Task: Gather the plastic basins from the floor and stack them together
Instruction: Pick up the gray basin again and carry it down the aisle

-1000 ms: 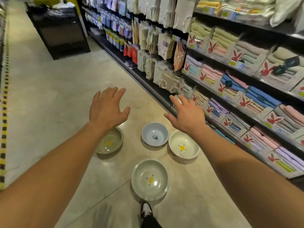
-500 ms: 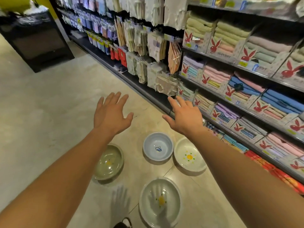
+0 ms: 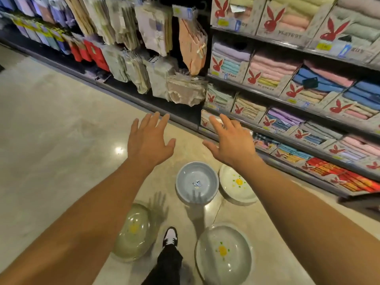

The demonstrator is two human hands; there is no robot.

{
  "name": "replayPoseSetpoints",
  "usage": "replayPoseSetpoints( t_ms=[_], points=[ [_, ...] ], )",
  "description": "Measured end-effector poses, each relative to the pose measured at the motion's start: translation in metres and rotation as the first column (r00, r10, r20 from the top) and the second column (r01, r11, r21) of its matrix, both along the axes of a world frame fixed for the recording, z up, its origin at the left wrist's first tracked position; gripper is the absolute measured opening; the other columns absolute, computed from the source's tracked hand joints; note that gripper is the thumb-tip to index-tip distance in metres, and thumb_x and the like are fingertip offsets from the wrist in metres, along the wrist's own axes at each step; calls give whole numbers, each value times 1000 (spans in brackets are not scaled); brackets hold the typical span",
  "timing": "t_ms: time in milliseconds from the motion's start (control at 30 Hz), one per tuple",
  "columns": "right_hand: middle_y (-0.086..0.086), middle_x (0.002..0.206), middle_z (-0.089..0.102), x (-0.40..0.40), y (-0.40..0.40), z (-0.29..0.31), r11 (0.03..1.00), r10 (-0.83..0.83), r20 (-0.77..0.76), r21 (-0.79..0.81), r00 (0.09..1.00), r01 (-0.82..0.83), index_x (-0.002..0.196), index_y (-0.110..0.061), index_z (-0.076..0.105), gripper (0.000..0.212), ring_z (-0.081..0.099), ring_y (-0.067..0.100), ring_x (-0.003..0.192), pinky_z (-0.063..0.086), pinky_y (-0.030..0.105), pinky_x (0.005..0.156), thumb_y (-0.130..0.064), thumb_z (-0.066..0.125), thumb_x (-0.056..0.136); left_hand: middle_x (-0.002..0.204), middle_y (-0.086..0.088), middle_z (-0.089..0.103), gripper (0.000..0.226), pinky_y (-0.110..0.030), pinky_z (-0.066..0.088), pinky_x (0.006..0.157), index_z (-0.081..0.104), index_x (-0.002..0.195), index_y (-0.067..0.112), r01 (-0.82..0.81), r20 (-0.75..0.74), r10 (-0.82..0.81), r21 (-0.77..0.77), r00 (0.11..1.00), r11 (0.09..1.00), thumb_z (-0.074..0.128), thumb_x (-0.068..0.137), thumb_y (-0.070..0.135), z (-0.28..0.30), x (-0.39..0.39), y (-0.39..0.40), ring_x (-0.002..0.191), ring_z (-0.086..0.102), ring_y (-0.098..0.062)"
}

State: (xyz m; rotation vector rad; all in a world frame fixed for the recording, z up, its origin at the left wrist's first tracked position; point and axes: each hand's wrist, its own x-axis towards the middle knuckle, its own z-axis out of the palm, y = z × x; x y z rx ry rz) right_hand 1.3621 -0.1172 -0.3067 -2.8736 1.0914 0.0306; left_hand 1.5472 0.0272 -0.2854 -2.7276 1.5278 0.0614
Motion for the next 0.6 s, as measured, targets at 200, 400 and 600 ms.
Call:
replayPoseSetpoints(
  t_ms=[200,400,600],
  points=[
    [8,163,25,32,-25,-73,985,-153,-88,63,984,158,158,-32,14,78,33,36,142,36,54,107,-71,35,93,166,-2,18,75,-48,11,123,14,159,28,100,-110,-92,68,990,993,40,95,57,-96,59,-39,153,12,-23],
    [5,160,29,24,-38,-213,921,-299,-195,197,934,336,156,-35,19,74,36,34,138,41,50,101,-70,36,93,160,-7,35,74,-48,20,119,29,157,24,105,-162,-89,96,983,990,48,92,56,-245,74,-58,148,29,-26],
    [6,149,42,12,-24,-438,720,-517,-273,373,811,585,154,-36,17,72,45,35,129,45,48,92,-64,43,93,142,-11,56,72,-44,40,105,43,151,16,26,-296,-5,65,955,998,47,88,52,-460,71,-73,132,50,-30]
  ],
)
